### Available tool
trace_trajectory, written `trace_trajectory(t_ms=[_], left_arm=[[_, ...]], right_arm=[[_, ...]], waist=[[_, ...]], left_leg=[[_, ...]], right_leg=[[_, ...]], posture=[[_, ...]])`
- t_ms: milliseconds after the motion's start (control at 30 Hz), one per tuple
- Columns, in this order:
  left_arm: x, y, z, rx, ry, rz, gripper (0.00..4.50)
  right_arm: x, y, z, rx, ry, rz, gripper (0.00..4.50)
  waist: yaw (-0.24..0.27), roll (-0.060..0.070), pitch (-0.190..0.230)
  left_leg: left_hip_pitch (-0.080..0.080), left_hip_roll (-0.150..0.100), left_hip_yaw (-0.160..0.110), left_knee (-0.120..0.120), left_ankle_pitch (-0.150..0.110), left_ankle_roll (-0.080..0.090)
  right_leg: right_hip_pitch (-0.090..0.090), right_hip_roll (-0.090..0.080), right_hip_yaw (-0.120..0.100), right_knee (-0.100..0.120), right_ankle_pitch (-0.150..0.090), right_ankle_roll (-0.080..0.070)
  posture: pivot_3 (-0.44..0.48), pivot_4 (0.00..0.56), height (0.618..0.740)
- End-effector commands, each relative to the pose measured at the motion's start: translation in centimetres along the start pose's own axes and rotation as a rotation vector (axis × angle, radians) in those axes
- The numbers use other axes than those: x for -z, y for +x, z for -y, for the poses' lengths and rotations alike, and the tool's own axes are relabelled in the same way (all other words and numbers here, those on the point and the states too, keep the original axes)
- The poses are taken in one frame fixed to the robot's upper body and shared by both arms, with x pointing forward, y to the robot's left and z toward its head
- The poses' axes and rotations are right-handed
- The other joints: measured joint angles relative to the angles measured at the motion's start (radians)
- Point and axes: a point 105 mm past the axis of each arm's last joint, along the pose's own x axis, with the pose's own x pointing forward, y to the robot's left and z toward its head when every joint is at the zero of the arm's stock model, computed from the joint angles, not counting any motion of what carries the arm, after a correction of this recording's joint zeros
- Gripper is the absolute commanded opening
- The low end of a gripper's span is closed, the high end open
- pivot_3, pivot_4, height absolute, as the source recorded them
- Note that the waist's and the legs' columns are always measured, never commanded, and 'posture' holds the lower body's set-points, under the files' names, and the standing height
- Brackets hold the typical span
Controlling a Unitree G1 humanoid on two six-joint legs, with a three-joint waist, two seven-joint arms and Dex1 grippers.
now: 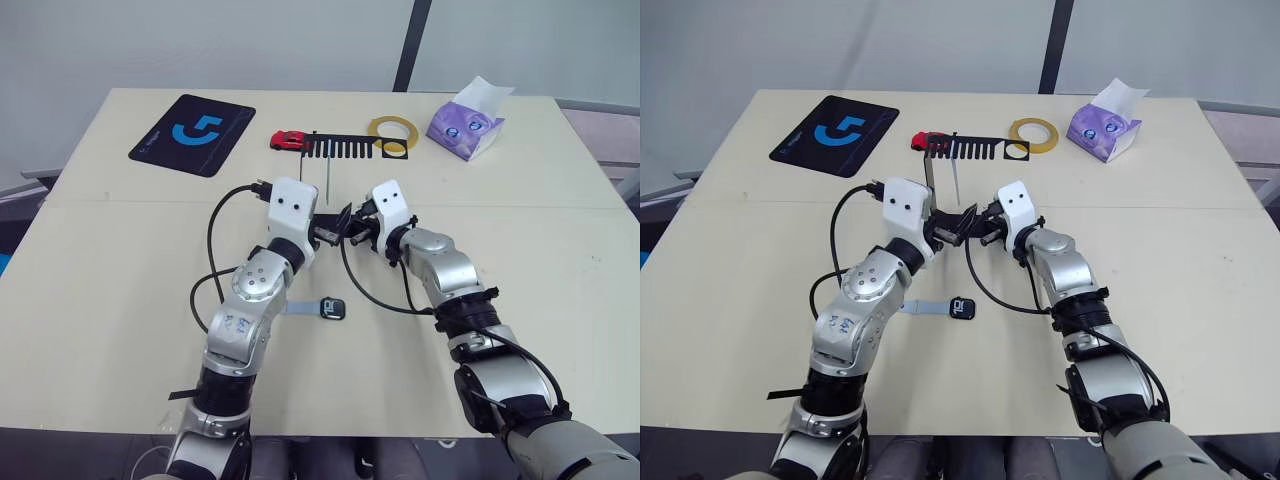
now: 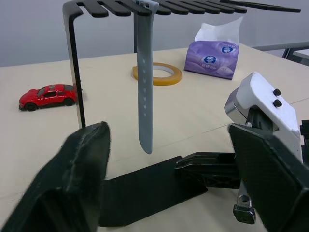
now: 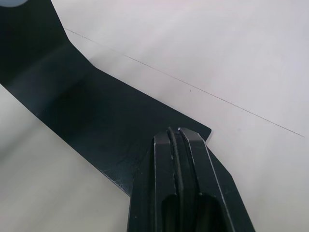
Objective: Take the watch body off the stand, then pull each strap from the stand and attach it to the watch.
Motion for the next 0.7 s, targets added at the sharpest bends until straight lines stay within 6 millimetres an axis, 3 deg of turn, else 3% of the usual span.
trace_trajectory(t_ms=[33,67,700], left_arm=[[-1.5,0.3,0.5,0.000,0.008,0.064,2.38],[-1.6,0.4,0.4,-0.012,0.009,0.071,1.88],[-2.9,2.9,-0.1,-0.099,0.059,0.144,1.88]], right_arm=[[2.5,0.1,-0.6,-0.012,0.009,-0.083,0.00],[2.5,0.1,-0.6,-0.013,0.008,-0.084,0.00],[2.3,0.2,-0.7,-0.019,-0.001,-0.082,0.00]], waist=[[0.000,0.000,0.000],[0.000,0.000,0.000],[0.006,0.000,0.000]], left_leg=[[0.000,0.000,0.000,0.000,0.000,0.000],[0.000,0.000,0.000,0.000,0.000,0.000],[0.000,0.000,0.000,0.000,0.000,0.000]], right_leg=[[0.000,0.000,0.000,0.000,0.000,0.000],[0.000,0.000,0.000,0.000,0.000,0.000],[0.000,0.000,0.000,0.000,0.000,0.000]], posture=[[0.000,0.150,0.738],[0.000,0.150,0.738],[0.000,0.150,0.738]])
